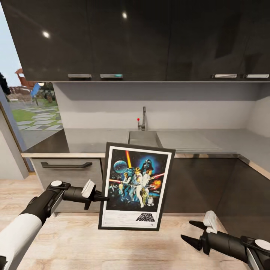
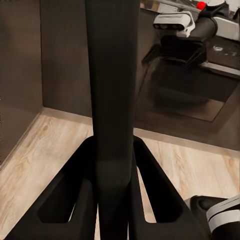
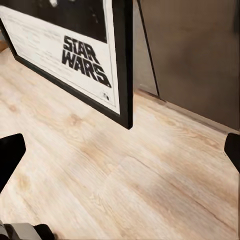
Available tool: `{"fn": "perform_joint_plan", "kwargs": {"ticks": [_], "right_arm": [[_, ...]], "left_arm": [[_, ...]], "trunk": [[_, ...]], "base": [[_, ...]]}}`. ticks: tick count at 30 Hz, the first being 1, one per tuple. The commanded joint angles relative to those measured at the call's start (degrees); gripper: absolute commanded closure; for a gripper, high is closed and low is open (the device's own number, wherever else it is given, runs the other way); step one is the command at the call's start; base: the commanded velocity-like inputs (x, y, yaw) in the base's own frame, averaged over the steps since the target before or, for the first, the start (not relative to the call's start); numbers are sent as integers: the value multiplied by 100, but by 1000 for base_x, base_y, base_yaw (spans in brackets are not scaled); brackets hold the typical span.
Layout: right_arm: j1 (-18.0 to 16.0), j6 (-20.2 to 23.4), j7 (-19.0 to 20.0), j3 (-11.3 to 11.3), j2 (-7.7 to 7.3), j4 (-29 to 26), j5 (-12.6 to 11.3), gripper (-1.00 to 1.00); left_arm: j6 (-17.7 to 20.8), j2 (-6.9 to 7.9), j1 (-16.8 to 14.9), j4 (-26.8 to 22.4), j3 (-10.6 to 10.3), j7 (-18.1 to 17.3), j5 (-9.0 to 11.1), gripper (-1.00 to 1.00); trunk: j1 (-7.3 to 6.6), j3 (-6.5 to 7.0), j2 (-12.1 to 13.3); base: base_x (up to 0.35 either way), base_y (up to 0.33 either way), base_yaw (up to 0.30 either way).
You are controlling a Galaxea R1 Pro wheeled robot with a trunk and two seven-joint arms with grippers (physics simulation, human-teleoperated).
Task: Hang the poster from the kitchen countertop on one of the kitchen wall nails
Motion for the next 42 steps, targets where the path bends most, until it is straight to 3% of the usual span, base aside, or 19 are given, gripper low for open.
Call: {"fn": "perform_joint_plan", "kwargs": {"ticks": [1,4,7,9,16,27,42], "right_arm": [[-52,62,48,-6,-3,-5,-4,-100],[-171,90,218,-3,-10,-8,-6,-100],[-343,136,649,-5,-18,-7,5,-100],[-621,561,882,-1,-23,0,2,-100],[-1009,820,1315,22,-19,15,-1,-100],[-1285,864,1462,53,-16,54,-3,-100],[-1307,858,1596,89,-9,127,2,-100]], "left_arm": [[13,9,-6,1,-35,-4,43,100],[5,9,-6,2,-35,-4,43,100],[0,9,-6,2,-39,-4,43,100],[-2,9,-6,6,-42,-4,43,100],[-4,9,-6,3,-57,-4,43,100],[-11,9,-6,3,-69,-4,43,100],[-246,9,-6,-2,-79,-4,55,100]], "trunk": [[0,-7,-4],[0,-7,-4],[0,-7,-4],[0,-7,-4],[0,-7,-4],[0,-7,-4],[0,-7,-4]], "base": [[0,0,0],[0,0,0],[0,0,0],[0,0,0],[0,0,0],[0,0,0],[0,0,0]]}}
